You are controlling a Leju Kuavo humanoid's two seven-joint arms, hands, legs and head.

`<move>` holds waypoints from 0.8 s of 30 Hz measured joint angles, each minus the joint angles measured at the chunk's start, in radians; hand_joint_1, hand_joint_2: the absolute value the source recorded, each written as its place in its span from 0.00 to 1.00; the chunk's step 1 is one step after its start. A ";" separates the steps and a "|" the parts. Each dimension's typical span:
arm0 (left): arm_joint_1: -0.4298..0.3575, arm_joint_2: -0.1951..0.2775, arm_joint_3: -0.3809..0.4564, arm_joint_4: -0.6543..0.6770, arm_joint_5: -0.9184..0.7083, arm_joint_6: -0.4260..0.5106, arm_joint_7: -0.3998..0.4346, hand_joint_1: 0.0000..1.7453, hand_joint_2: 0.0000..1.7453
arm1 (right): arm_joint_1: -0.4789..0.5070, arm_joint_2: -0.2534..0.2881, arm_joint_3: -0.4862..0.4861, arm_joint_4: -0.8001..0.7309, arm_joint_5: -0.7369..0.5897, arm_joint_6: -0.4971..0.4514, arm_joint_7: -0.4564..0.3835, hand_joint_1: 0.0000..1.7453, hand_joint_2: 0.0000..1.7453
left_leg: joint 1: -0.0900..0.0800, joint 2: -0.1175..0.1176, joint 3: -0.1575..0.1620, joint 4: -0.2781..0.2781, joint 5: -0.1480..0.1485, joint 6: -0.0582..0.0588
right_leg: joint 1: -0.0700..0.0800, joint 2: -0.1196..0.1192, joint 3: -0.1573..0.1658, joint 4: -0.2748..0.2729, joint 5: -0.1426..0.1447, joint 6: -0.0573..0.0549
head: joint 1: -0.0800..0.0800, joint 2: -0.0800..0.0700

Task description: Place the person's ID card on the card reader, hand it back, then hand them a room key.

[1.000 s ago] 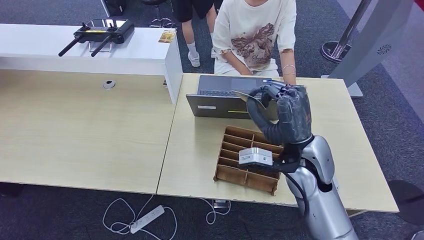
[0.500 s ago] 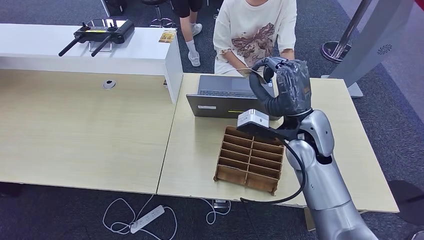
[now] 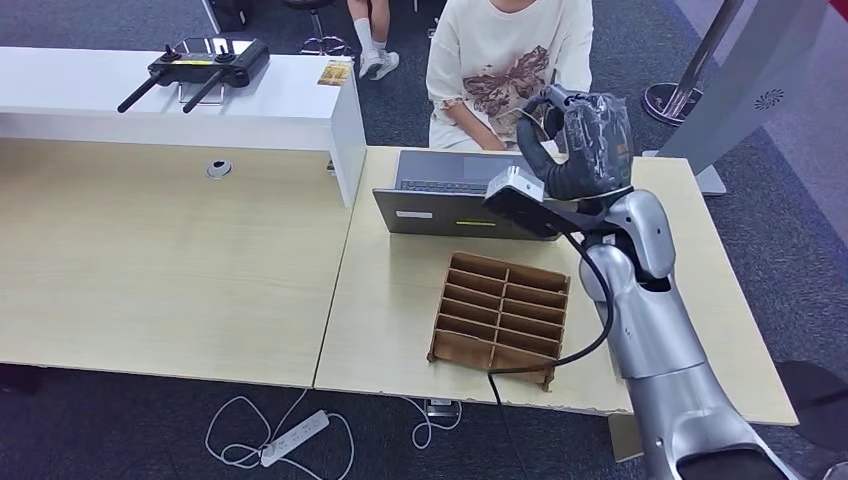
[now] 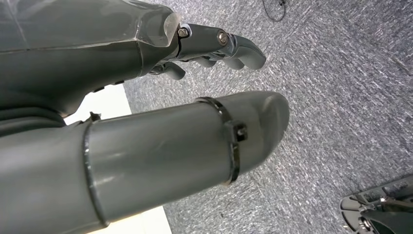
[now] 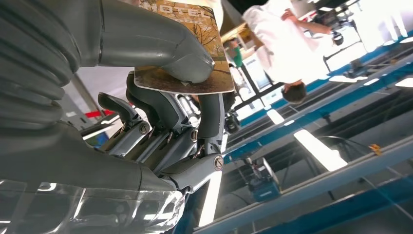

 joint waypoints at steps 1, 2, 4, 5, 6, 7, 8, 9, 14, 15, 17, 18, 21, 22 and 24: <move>0.000 0.000 0.000 0.000 0.001 0.000 -0.001 0.00 0.00 | -0.018 0.000 -0.004 0.030 0.005 -0.004 0.003 1.00 1.00 | 0.000 0.000 0.000 0.000 0.000 0.000 | 0.000 0.000 0.000 0.000 0.000 0.000 | 0.000 0.000; 0.000 0.000 0.000 0.000 0.001 0.000 -0.002 0.00 0.00 | -0.037 0.000 -0.009 0.061 0.009 -0.007 0.007 1.00 1.00 | 0.000 0.000 0.000 0.000 0.000 0.000 | 0.000 0.000 0.000 0.000 0.000 0.000 | 0.000 0.000; 0.000 0.000 0.000 0.000 0.002 -0.001 -0.001 0.00 0.00 | -0.074 0.001 -0.020 0.124 0.014 -0.009 0.013 1.00 1.00 | 0.000 0.000 0.000 0.000 0.000 0.000 | 0.000 0.000 0.000 0.000 0.000 0.000 | 0.000 0.000; 0.000 0.000 0.000 0.000 0.004 -0.004 0.001 0.00 0.00 | -0.091 0.001 -0.025 0.154 0.017 -0.008 0.015 1.00 1.00 | 0.000 0.000 0.000 0.000 0.000 0.000 | 0.000 0.000 0.000 0.000 0.000 0.000 | 0.000 0.000; 0.000 0.000 0.000 0.000 0.007 -0.009 0.004 0.00 0.00 | -0.109 0.001 -0.030 0.185 0.021 -0.008 0.016 1.00 1.00 | 0.000 0.000 0.000 0.000 0.000 0.000 | 0.000 0.000 0.000 0.000 0.001 0.000 | 0.000 0.000; 0.000 0.000 0.000 0.000 0.012 -0.015 0.007 0.00 0.00 | -0.126 0.001 -0.034 0.214 0.025 -0.006 0.018 1.00 1.00 | 0.000 0.000 0.000 0.000 0.000 0.000 | 0.000 0.000 0.000 0.000 0.001 0.000 | 0.000 0.000; 0.000 0.000 0.000 0.000 0.017 -0.020 0.009 0.00 0.00 | -0.145 0.001 -0.038 0.244 0.027 -0.005 0.020 1.00 1.00 | 0.000 0.000 0.000 0.000 0.000 0.000 | 0.000 0.000 0.000 0.000 0.001 0.000 | 0.000 0.000; 0.000 0.001 0.000 0.000 0.021 -0.024 0.010 0.00 0.00 | -0.164 0.001 -0.043 0.275 0.029 -0.004 0.022 1.00 1.00 | 0.000 0.000 0.000 0.000 0.000 0.000 | 0.000 0.000 0.000 0.000 0.001 0.000 | 0.000 0.000; -0.001 0.003 0.000 0.000 0.025 -0.026 0.014 0.00 0.00 | -0.253 0.005 -0.060 0.426 0.027 -0.007 0.037 1.00 1.00 | 0.000 0.000 0.000 0.000 0.000 0.000 | 0.000 0.000 0.000 0.000 0.001 0.000 | 0.000 0.000; -0.001 0.003 0.000 0.000 0.025 -0.026 0.015 0.00 0.00 | -0.265 0.005 -0.065 0.450 0.025 -0.009 0.037 1.00 1.00 | 0.000 0.000 0.000 0.000 0.000 0.000 | 0.000 0.000 0.000 0.000 0.001 0.000 | 0.000 0.000; -0.001 0.003 0.000 0.000 0.026 -0.026 0.016 0.00 0.00 | -0.286 0.006 -0.074 0.496 0.021 -0.012 0.033 1.00 1.00 | 0.000 0.000 0.000 0.000 0.000 0.000 | 0.000 0.000 0.000 0.000 0.001 0.000 | 0.000 0.000; -0.001 0.003 0.000 0.000 0.027 -0.026 0.016 0.00 0.00 | -0.296 0.006 -0.078 0.516 0.020 -0.013 0.032 1.00 1.00 | 0.000 0.000 0.000 0.000 0.000 0.000 | 0.000 0.000 0.000 0.000 0.001 0.000 | 0.000 0.000; -0.002 0.003 0.000 0.000 0.027 -0.026 0.017 0.00 0.00 | -0.317 0.006 -0.090 0.569 0.017 -0.012 0.033 1.00 1.00 | 0.000 0.000 0.000 0.000 0.000 0.000 | 0.000 0.000 0.000 0.000 0.001 0.000 | 0.000 0.000; -0.002 0.004 0.000 0.000 0.027 -0.026 0.017 0.00 0.00 | -0.322 0.006 -0.093 0.584 0.015 -0.010 0.036 1.00 1.00 | 0.000 0.000 0.000 0.000 0.000 0.000 | 0.000 0.000 0.000 0.000 0.001 0.000 | 0.000 0.000; -0.002 0.004 0.000 0.000 0.024 -0.026 0.019 0.00 0.00 | -0.334 0.006 -0.098 0.612 0.011 -0.002 0.048 1.00 1.00 | 0.000 0.000 0.000 0.000 0.000 0.000 | 0.000 0.000 0.000 0.000 0.001 0.000 | 0.000 0.000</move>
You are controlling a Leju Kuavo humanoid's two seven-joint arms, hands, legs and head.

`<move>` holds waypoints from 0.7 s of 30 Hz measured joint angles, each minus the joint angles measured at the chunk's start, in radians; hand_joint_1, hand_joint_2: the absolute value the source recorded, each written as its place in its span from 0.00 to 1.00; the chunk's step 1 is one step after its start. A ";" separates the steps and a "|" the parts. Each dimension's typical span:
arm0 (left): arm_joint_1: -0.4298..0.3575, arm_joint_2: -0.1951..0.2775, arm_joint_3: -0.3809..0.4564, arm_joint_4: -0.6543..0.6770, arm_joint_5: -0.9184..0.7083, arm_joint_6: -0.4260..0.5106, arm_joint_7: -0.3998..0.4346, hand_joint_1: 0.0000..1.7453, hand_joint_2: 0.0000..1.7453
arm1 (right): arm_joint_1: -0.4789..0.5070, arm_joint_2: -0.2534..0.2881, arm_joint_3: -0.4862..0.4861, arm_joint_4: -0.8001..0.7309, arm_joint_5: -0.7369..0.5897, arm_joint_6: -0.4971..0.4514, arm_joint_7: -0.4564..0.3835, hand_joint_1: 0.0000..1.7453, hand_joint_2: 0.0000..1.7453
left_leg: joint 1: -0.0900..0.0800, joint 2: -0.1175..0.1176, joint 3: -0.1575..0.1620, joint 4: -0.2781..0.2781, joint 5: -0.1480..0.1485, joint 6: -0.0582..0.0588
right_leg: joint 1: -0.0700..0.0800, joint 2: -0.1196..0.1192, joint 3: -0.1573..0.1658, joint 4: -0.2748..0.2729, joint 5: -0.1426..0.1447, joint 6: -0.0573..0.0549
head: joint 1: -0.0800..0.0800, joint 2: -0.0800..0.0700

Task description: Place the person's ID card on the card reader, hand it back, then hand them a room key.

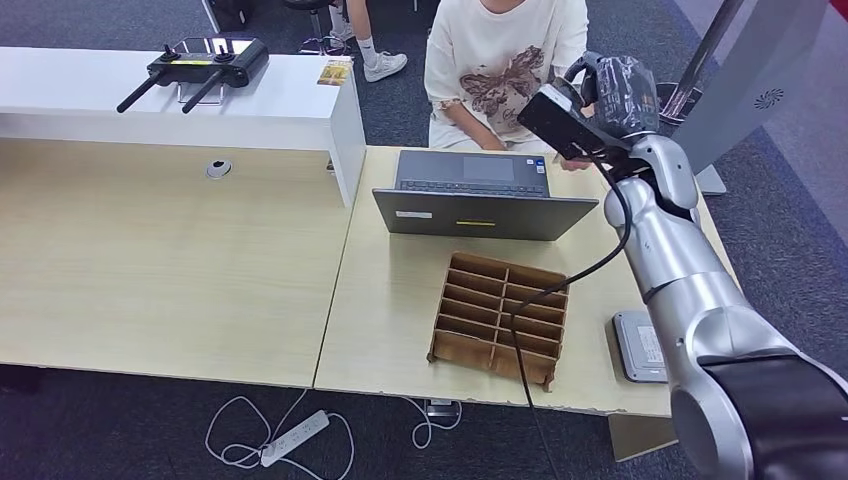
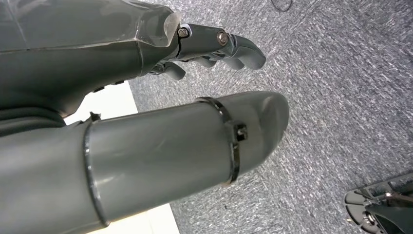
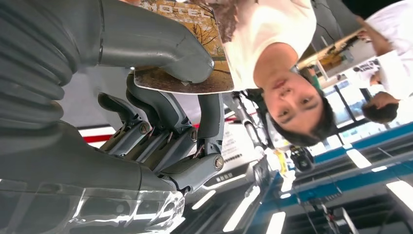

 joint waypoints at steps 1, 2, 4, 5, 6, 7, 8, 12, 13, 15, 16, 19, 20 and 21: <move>0.000 0.000 0.000 0.000 -0.003 0.000 0.002 0.00 0.00 | -0.007 0.000 -0.002 0.014 -0.001 0.005 0.007 1.00 1.00 | 0.000 0.000 0.000 0.000 0.000 0.000 | 0.000 0.000 0.000 0.000 0.000 0.000 | 0.000 0.000; 0.000 0.001 0.000 0.000 -0.006 0.000 0.005 0.00 0.00 | -0.014 0.000 -0.002 0.028 0.000 0.011 0.015 1.00 1.00 | 0.000 0.000 0.000 0.000 0.000 0.000 | 0.000 0.000 0.000 0.000 0.000 0.000 | 0.000 0.000; -0.001 0.001 0.000 0.000 -0.015 -0.002 0.011 0.00 0.00 | -0.027 0.000 -0.003 0.053 0.004 0.021 0.029 1.00 1.00 | 0.000 0.000 0.000 0.000 0.000 0.000 | 0.000 0.000 0.000 0.000 0.000 0.000 | 0.000 0.000; -0.002 0.002 0.000 0.000 -0.021 -0.003 0.014 0.00 0.00 | -0.031 0.000 -0.003 0.063 0.008 0.025 0.036 1.00 1.00 | 0.000 0.000 0.000 0.000 0.000 0.000 | 0.000 0.000 0.000 0.000 0.000 0.000 | 0.000 0.000; -0.002 0.002 0.000 0.000 -0.027 -0.005 0.017 0.00 0.00 | -0.035 0.000 -0.004 0.072 0.012 0.028 0.042 1.00 1.00 | 0.000 0.000 0.000 0.000 0.000 0.000 | 0.000 0.000 0.000 0.000 0.000 0.000 | 0.000 0.000; -0.004 0.003 0.000 0.000 -0.033 -0.007 0.020 0.00 0.00 | -0.037 0.000 -0.004 0.079 0.015 0.029 0.048 1.00 1.00 | 0.000 0.000 0.000 0.000 0.000 0.000 | 0.000 0.000 0.000 0.000 0.000 0.000 | 0.000 0.000; -0.005 0.004 0.000 0.000 -0.038 -0.008 0.022 0.00 0.00 | -0.039 0.000 -0.004 0.085 0.017 0.030 0.054 1.00 1.00 | 0.000 0.000 0.000 0.000 0.000 0.000 | 0.000 0.000 0.000 0.000 0.000 0.000 | 0.000 0.000; -0.014 0.004 0.000 0.000 -0.045 -0.013 0.031 0.00 0.00 | -0.053 0.000 -0.007 0.103 0.026 0.041 0.073 1.00 1.00 | 0.000 0.000 0.000 0.000 0.000 0.000 | 0.000 0.000 0.000 0.000 0.000 0.000 | 0.000 0.000; -0.016 0.005 0.000 0.000 -0.045 -0.015 0.032 0.00 0.00 | -0.058 0.000 -0.008 0.107 0.029 0.044 0.076 1.00 1.00 | 0.000 0.000 0.000 0.000 0.000 0.000 | 0.000 0.000 0.000 0.000 0.000 0.000 | 0.000 0.000; -0.019 0.005 0.000 0.000 -0.050 -0.016 0.033 0.00 0.00 | -0.066 0.000 -0.012 0.116 0.032 0.047 0.081 1.00 1.00 | 0.000 0.000 0.000 0.000 0.000 0.000 | 0.000 0.000 0.000 0.000 0.000 0.000 | 0.000 0.000; -0.020 0.005 0.000 0.000 -0.055 -0.016 0.033 0.00 0.00 | -0.069 0.000 -0.014 0.121 0.034 0.047 0.082 1.00 1.00 | 0.000 0.000 0.000 0.000 0.000 0.000 | 0.000 0.000 0.000 0.000 0.000 0.000 | 0.000 0.000; -0.022 0.005 0.000 0.000 -0.067 -0.019 0.035 0.00 0.00 | -0.073 0.000 -0.019 0.130 0.036 0.045 0.083 0.97 1.00 | 0.000 0.000 0.000 0.000 0.000 0.000 | 0.000 0.000 0.000 0.000 0.000 0.000 | 0.000 0.000; -0.023 0.005 0.000 0.000 -0.070 -0.021 0.036 0.00 0.00 | -0.073 0.000 -0.020 0.133 0.036 0.044 0.082 0.89 1.00 | 0.000 0.000 0.000 0.000 0.000 0.000 | 0.000 0.000 0.000 0.000 0.000 0.000 | 0.000 0.000; -0.023 0.005 0.000 0.000 -0.072 -0.022 0.037 0.00 0.00 | -0.073 0.000 -0.020 0.135 0.036 0.044 0.082 0.68 1.00 | 0.000 0.000 0.000 0.000 0.000 0.000 | 0.000 0.000 0.000 0.000 0.000 0.000 | 0.000 0.000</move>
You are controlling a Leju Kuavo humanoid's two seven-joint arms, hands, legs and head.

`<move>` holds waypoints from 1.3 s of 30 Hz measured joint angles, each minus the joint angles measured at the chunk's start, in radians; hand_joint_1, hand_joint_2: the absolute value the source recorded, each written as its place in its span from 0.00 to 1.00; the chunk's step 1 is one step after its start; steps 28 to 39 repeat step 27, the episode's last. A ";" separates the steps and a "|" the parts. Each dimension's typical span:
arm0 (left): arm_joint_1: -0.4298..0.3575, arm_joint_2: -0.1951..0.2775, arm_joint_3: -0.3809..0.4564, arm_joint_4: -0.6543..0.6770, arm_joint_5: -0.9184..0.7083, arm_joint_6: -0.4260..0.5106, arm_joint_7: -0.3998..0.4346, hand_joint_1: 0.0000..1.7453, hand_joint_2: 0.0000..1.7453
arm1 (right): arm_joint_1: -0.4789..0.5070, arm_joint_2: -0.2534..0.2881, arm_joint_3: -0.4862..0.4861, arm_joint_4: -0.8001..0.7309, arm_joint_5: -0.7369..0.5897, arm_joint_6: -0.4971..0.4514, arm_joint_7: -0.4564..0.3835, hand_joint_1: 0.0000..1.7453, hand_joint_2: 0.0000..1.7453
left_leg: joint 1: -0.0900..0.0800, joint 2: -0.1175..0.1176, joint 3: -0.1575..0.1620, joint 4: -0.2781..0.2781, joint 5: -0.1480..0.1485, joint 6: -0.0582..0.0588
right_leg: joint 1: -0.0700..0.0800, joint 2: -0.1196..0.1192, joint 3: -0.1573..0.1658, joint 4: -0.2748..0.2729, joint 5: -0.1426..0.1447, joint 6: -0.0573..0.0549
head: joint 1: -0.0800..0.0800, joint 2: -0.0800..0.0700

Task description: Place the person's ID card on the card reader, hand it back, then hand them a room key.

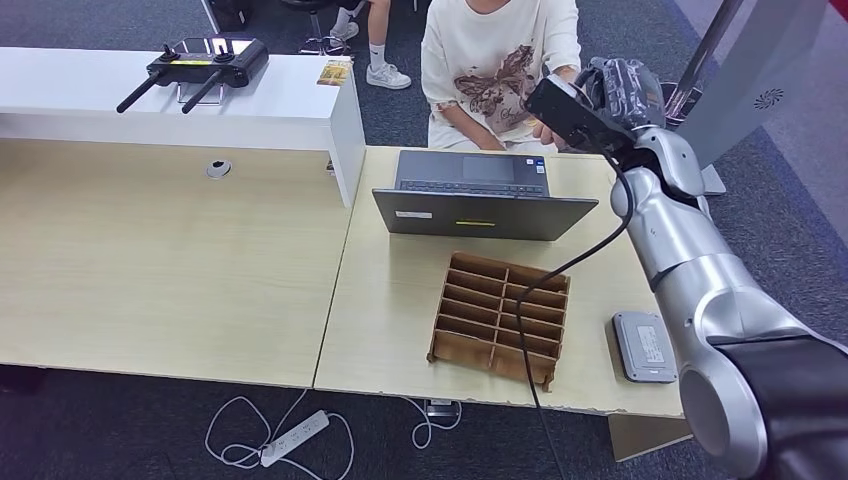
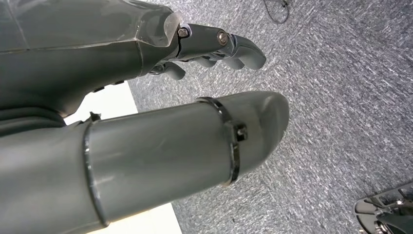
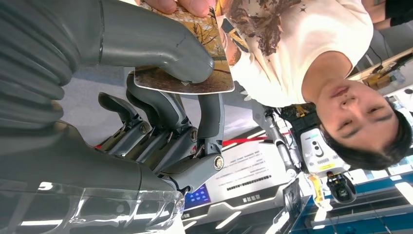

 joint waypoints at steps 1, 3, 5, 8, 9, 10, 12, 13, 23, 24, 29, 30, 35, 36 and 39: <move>-0.001 0.000 0.000 0.000 -0.002 -0.001 0.000 0.00 0.00 | 0.000 0.000 -0.001 0.002 0.000 0.000 0.000 0.48 1.00 | 0.000 0.000 0.000 0.000 0.000 0.000 | 0.000 0.000 0.000 0.000 0.000 0.000 | 0.000 0.000; -0.002 0.000 0.000 0.000 -0.005 -0.004 0.001 0.00 0.00 | 0.000 0.000 -0.002 0.005 0.002 0.001 0.000 0.09 1.00 | 0.000 0.000 0.000 0.000 0.000 0.000 | 0.000 0.000 0.000 0.000 0.000 0.000 | 0.000 0.000; -0.003 0.000 0.000 0.000 -0.011 -0.006 0.001 0.00 0.00 | 0.000 0.000 -0.004 0.006 0.007 0.004 0.000 0.01 1.00 | 0.000 0.000 0.000 0.000 0.000 0.000 | 0.000 0.000 0.000 0.000 0.000 0.000 | 0.000 0.000; -0.007 0.000 0.000 0.000 -0.020 -0.007 0.003 0.00 0.00 | 0.001 0.000 -0.006 0.006 0.014 0.006 0.001 0.00 1.00 | 0.000 0.000 0.000 0.000 0.000 0.000 | 0.000 0.000 0.000 0.000 0.000 0.000 | 0.000 0.000; -0.008 0.000 0.000 0.000 -0.022 -0.007 0.003 0.00 0.00 | 0.002 0.000 -0.008 0.006 0.014 0.006 0.000 0.00 1.00 | 0.000 0.000 0.000 0.000 0.000 0.000 | 0.000 0.000 0.000 0.000 0.000 0.000 | 0.000 0.000; -0.010 -0.001 0.000 0.000 -0.023 -0.007 0.004 0.00 0.00 | 0.002 0.000 -0.009 0.006 0.014 0.006 0.000 0.00 1.00 | 0.000 0.000 0.000 0.000 0.000 0.000 | 0.000 0.000 0.000 0.000 0.000 0.000 | 0.000 0.000; -0.012 -0.001 0.000 0.000 -0.024 -0.007 0.004 0.00 0.00 | 0.003 0.000 -0.011 0.006 0.014 0.008 -0.002 0.00 1.00 | 0.000 0.000 0.000 0.000 0.000 0.000 | 0.000 0.000 0.000 0.000 0.000 0.000 | 0.000 0.000; -0.012 -0.001 0.000 0.000 -0.023 -0.007 0.005 0.00 0.00 | 0.004 0.000 -0.013 0.006 0.014 0.010 -0.004 0.00 1.00 | 0.000 0.000 0.000 0.000 0.000 0.000 | 0.000 0.000 0.000 0.000 0.000 0.000 | 0.000 0.000; -0.012 -0.001 0.000 0.000 -0.015 -0.004 0.011 0.00 0.00 | 0.011 0.000 -0.066 0.000 -0.060 0.024 -0.065 0.00 1.00 | 0.000 0.000 0.000 0.000 0.000 0.000 | 0.000 0.000 0.000 0.000 0.000 0.000 | 0.000 0.000; -0.012 -0.001 0.000 0.000 -0.013 -0.004 0.012 0.00 0.00 | 0.014 0.000 -0.079 -0.004 -0.083 0.027 -0.084 0.00 1.00 | 0.000 0.000 0.000 0.000 0.000 0.000 | 0.000 0.000 0.000 0.000 0.000 0.000 | 0.000 0.000; -0.012 -0.001 0.000 0.000 -0.008 -0.003 0.014 0.00 0.00 | 0.026 0.000 -0.114 -0.021 -0.142 0.037 -0.140 0.00 1.00 | 0.000 0.000 0.000 0.000 0.000 0.000 | 0.000 0.000 0.000 0.000 0.000 0.000 | 0.000 0.000; -0.012 -0.001 0.000 0.000 -0.008 -0.003 0.014 0.00 0.00 | 0.026 0.000 -0.114 -0.021 -0.142 0.037 -0.140 0.00 1.00 | 0.000 0.000 0.000 0.000 0.000 0.000 | 0.000 0.000 0.000 0.000 0.000 0.000 | 0.000 0.000; -0.012 -0.001 0.000 0.000 -0.008 -0.003 0.014 0.00 0.00 | 0.026 0.000 -0.114 -0.021 -0.142 0.037 -0.140 0.00 1.00 | 0.000 0.000 0.000 0.000 0.000 0.000 | 0.000 0.000 0.000 0.000 0.000 0.000 | 0.000 0.000; -0.012 -0.001 0.000 0.000 -0.008 -0.003 0.014 0.00 0.00 | 0.026 0.000 -0.114 -0.021 -0.142 0.037 -0.140 0.00 1.00 | 0.000 0.000 0.000 0.000 0.000 0.000 | 0.000 0.000 0.000 0.000 0.000 0.000 | 0.000 0.000; -0.012 -0.001 0.000 0.000 -0.008 -0.003 0.014 0.00 0.00 | 0.026 0.000 -0.114 -0.021 -0.142 0.037 -0.140 0.00 1.00 | 0.000 0.000 0.000 0.000 0.000 0.000 | 0.000 0.000 0.000 0.000 0.000 0.000 | 0.000 0.000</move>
